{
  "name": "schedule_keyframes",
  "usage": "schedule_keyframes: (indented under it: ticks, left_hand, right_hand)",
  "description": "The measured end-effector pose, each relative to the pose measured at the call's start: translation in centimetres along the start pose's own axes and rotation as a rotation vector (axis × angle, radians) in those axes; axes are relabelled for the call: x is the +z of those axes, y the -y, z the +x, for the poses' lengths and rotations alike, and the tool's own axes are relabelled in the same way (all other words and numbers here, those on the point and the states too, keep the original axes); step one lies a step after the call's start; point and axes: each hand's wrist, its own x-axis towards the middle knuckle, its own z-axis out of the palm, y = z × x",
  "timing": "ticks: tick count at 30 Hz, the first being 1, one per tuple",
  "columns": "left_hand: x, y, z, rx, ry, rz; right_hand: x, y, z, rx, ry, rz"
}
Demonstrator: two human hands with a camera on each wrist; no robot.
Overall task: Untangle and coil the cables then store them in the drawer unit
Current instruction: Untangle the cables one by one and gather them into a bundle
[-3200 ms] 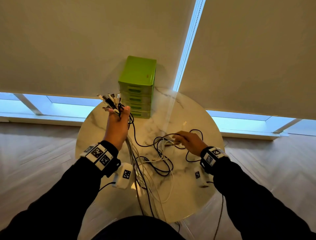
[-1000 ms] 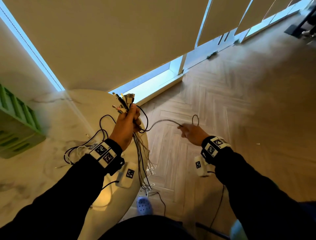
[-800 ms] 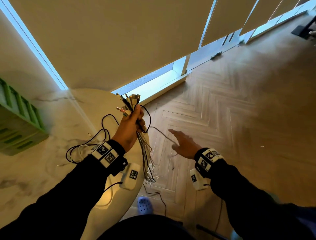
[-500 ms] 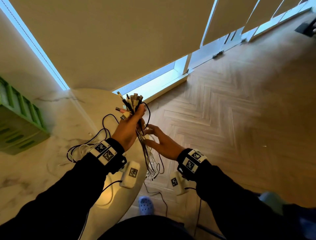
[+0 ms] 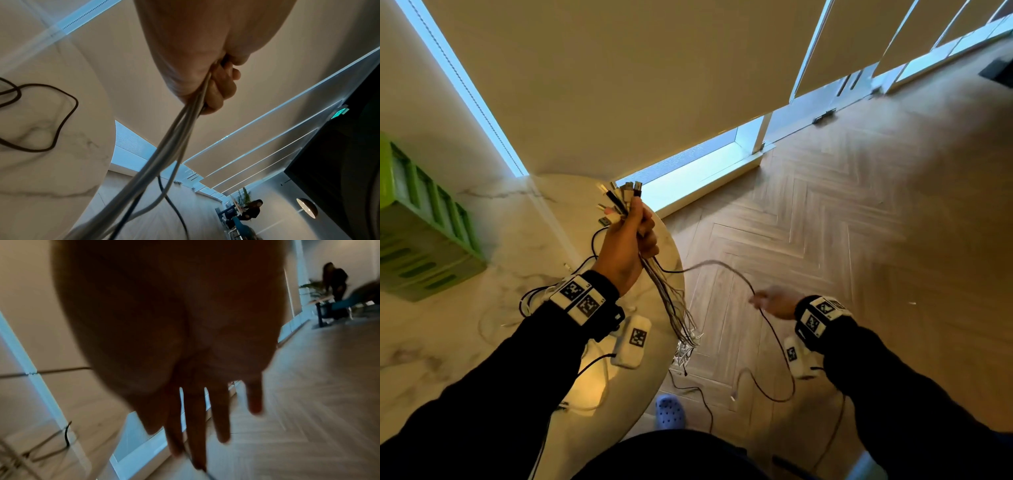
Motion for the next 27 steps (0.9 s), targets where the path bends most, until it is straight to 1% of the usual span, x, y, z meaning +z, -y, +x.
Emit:
schedule_keyframes:
  ticks: [1,2,3,4,6,7,9,10,12,13,14,15,16,17,19,20,21,22,23,25,27]
  left_hand:
    - [0.1,-0.1,0.0,-0.023,0.031,-0.007]
    - [0.2,-0.1,0.0,-0.053,0.061,-0.004]
    - [0.4,0.0,-0.1,-0.082,0.087,0.017]
    - [0.8,0.1,-0.3,-0.107,0.117,0.044]
    - [1.6,0.6,-0.9,-0.090,0.178,0.224]
    - [1.9,0.9,-1.3,-0.062,0.224,0.383]
    - [2.5,1.4,-1.4,0.000,0.324,0.678]
    - [2.7,1.6,-1.3,0.069,0.347,0.829]
    - [2.7,1.5,-0.7,0.286,0.316,1.061]
    - [2.5,1.4,-0.4,0.329,0.292,1.115]
    - [2.3,1.3,-0.2,0.319,0.265,1.152]
    - [2.1,1.2,-0.1,0.267,0.244,1.185]
    - [1.9,1.1,0.0,0.218,0.234,1.162]
    - [2.1,0.9,-0.2,0.169,0.230,1.056]
    - [2.7,0.8,-0.5,0.069,0.211,0.690]
    - [3.1,0.6,-0.7,0.060,0.185,0.545]
    - [3.3,0.3,-0.7,0.121,0.152,0.460]
    - [3.4,0.2,-0.7,0.216,0.120,0.435]
    - [3.4,0.1,-0.7,0.306,0.118,0.426]
    - [3.6,-0.4,-0.9,0.407,0.167,0.447]
    - [3.5,-0.6,-0.7,0.478,0.216,0.575]
  right_hand:
    - [0.2,-0.3,-0.2,0.078,0.140,-0.109]
    - [0.1,0.2,-0.7,0.121,0.224,-0.160]
    - [-0.2,1.3,-1.5,0.099,0.246,-0.142]
    - [-0.8,2.8,-2.5,-0.004,0.206,-0.091]
    - [-1.7,6.6,-3.9,-0.298,0.049,0.048]
    - [-2.0,8.7,-4.5,-0.423,-0.020,0.133]
    - [-2.0,12.2,-5.2,-0.603,-0.083,0.346]
    - [-1.8,13.5,-5.4,-0.659,-0.113,0.471]
    - [-1.4,15.1,-6.1,-0.711,-0.209,0.721]
    - [-1.1,15.6,-6.4,-0.703,-0.261,0.828]
    - [-0.7,15.8,-6.7,-0.687,-0.290,0.919]
    - [-0.3,16.0,-6.9,-0.660,-0.302,0.981]
    - [0.0,16.0,-6.9,-0.642,-0.303,1.027]
    - [0.1,16.0,-7.1,-0.633,-0.299,1.059]
    - [-0.1,16.2,-7.5,-0.638,-0.278,1.132]
    - [-0.4,16.3,-7.9,-0.643,-0.265,1.159]
    - [-0.8,16.5,-8.5,-0.639,-0.251,1.170]
    - [-1.1,16.5,-8.8,-0.628,-0.232,1.181]
    - [-1.2,16.5,-9.0,-0.614,-0.208,1.190]
    - [-1.4,16.5,-9.3,-0.601,-0.180,1.180]
    - [-1.4,16.5,-9.5,-0.598,-0.158,1.172]
